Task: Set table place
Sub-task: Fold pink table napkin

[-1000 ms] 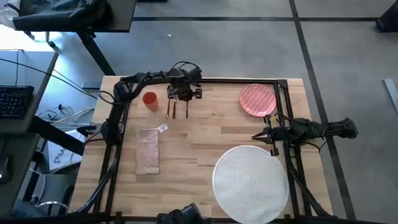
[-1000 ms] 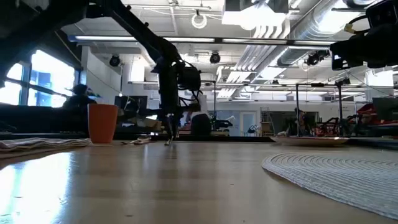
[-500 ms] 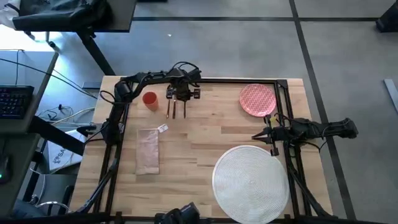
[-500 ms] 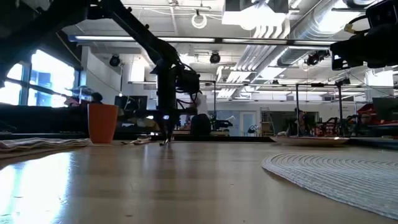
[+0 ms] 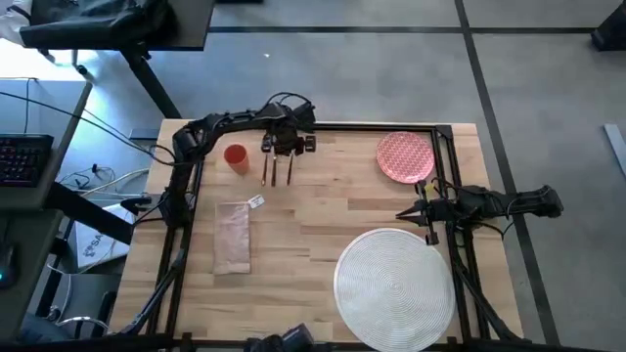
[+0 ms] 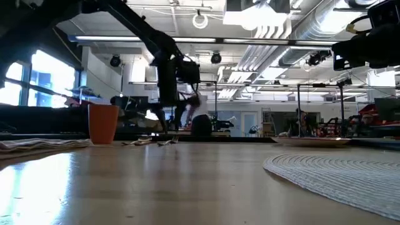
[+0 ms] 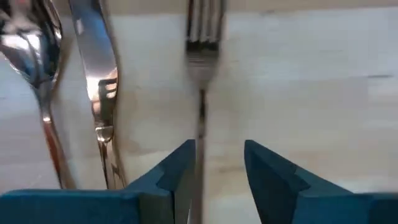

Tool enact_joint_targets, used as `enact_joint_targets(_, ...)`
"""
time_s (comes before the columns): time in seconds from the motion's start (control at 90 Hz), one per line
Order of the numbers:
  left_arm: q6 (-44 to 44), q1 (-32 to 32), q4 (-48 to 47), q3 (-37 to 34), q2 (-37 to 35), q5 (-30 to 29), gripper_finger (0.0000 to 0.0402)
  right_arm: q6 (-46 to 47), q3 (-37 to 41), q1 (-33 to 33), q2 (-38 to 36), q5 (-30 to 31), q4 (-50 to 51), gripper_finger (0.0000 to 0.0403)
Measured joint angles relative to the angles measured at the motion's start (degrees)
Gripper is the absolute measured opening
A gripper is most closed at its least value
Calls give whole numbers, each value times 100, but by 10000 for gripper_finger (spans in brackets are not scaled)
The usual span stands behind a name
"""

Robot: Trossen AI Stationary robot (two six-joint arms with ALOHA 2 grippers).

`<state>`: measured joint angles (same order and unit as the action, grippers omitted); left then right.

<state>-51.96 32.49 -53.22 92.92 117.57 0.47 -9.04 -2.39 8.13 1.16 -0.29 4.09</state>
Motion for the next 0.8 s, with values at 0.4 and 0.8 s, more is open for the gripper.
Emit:
enact_joint_targets(0.4, -743, -2707, -1251, 9, -1417, 29, 91, 0, 0, -1, 1, 86, -3, 0)
enact_joint_targets(0.8, -2758, -3948, -2154, -1455, -1448, 749, 116, 0, 0, 0, -1, 91, -4, 0)
